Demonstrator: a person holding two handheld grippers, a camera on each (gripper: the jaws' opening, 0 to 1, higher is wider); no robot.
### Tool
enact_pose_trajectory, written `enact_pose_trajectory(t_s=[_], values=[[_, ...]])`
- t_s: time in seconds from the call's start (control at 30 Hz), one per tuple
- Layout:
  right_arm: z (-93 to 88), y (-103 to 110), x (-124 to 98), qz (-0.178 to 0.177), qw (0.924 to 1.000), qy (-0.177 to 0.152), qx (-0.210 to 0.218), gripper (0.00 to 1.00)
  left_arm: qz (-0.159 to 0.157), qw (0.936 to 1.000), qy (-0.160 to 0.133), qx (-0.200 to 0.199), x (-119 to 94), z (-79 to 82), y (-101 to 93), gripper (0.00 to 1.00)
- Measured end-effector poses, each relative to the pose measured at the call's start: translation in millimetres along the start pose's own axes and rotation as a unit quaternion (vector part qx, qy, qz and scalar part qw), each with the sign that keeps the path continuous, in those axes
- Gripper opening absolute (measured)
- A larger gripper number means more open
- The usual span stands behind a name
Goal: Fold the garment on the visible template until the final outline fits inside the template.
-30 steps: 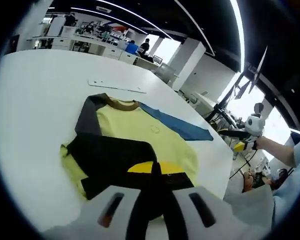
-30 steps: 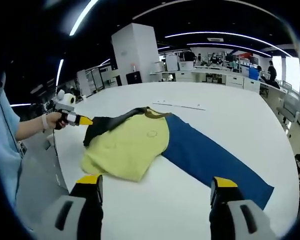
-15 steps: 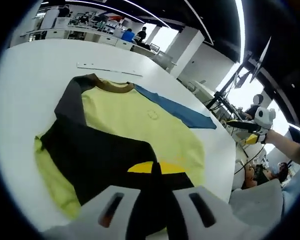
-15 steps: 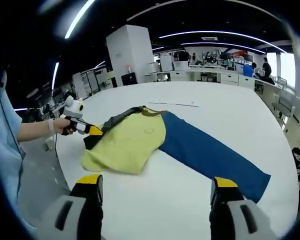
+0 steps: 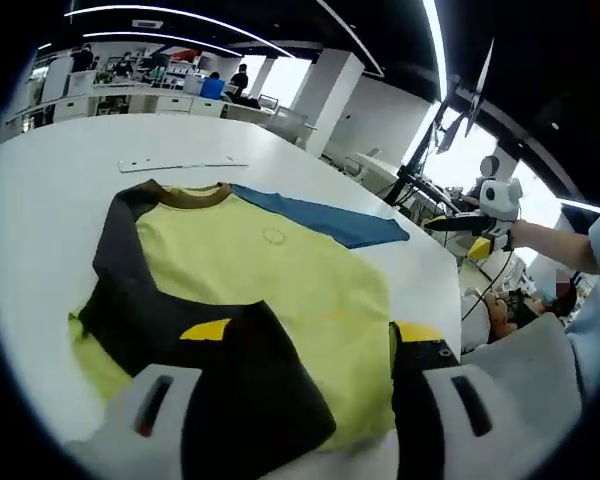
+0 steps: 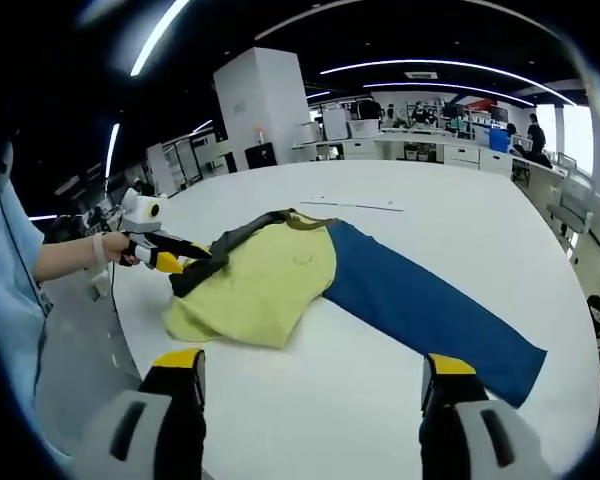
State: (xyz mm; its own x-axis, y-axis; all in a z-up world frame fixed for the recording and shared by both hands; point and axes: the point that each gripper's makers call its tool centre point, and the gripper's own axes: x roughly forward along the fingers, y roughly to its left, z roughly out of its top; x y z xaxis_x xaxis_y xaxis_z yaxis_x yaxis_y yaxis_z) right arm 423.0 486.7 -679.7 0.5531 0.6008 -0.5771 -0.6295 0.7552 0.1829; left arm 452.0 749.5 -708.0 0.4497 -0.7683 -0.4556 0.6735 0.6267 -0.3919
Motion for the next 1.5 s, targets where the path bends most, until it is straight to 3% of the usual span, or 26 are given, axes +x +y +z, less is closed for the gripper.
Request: enact_pose_trajectory(t_s=[0.2,0.47,0.63,0.7,0.77,0.83,0.9,1.1,1.2,1.33,1.5], values=[[1.6,1.1,0.6,0.000,1.0000,-0.001,0.000,0.90,0.012,0.9999,-0.006,0.002,-23.8,3.9,13.2,0.64],[-0.7,8.0,1.8,0.005,1.0000,0.004,0.000,0.89,0.027,0.9995,-0.014,-0.012,-38.1,6.2,29.9,0.67],[-0.4,6.7,-0.3,0.004,1.0000,0.003,0.002,0.89,0.036,0.9991,-0.012,-0.018,-42.4,2.7,41.0,0.63],[-1.5,5.9,-1.0,0.003,1.0000,0.005,0.002,0.89,0.049,0.9987,0.005,-0.012,-42.1,-4.6,51.6,0.62],[-3.5,5.3,-2.0,0.001,1.0000,0.007,0.002,0.89,0.052,0.9985,0.005,-0.015,-42.2,-6.4,56.6,0.58],[-4.6,5.2,-3.1,0.001,1.0000,0.006,0.006,0.89,0.064,0.9967,0.005,-0.049,-44.2,-10.2,62.4,0.52],[-6.3,5.2,-3.9,-0.001,0.9999,0.006,0.008,0.89,0.064,0.9968,-0.001,-0.048,-45.2,-11.7,64.5,0.46],[-11.3,6.7,-5.2,-0.003,0.9998,0.007,0.016,0.88,0.086,0.9940,0.010,-0.066,-43.9,-27.0,75.7,0.41],[-13.4,7.9,-6.1,-0.004,0.9998,0.009,0.019,0.88,0.088,0.9923,0.009,-0.087,-43.7,-31.4,77.4,0.34],[-14.1,7.7,-7.2,-0.007,0.9997,0.008,0.021,0.88,0.091,0.9916,0.009,-0.092,-42.7,-35.4,79.2,0.33],[-15.1,8.4,-7.9,-0.009,0.9997,0.008,0.022,0.87,0.084,0.9905,0.005,-0.108,-41.5,-36.2,77.7,0.24]])
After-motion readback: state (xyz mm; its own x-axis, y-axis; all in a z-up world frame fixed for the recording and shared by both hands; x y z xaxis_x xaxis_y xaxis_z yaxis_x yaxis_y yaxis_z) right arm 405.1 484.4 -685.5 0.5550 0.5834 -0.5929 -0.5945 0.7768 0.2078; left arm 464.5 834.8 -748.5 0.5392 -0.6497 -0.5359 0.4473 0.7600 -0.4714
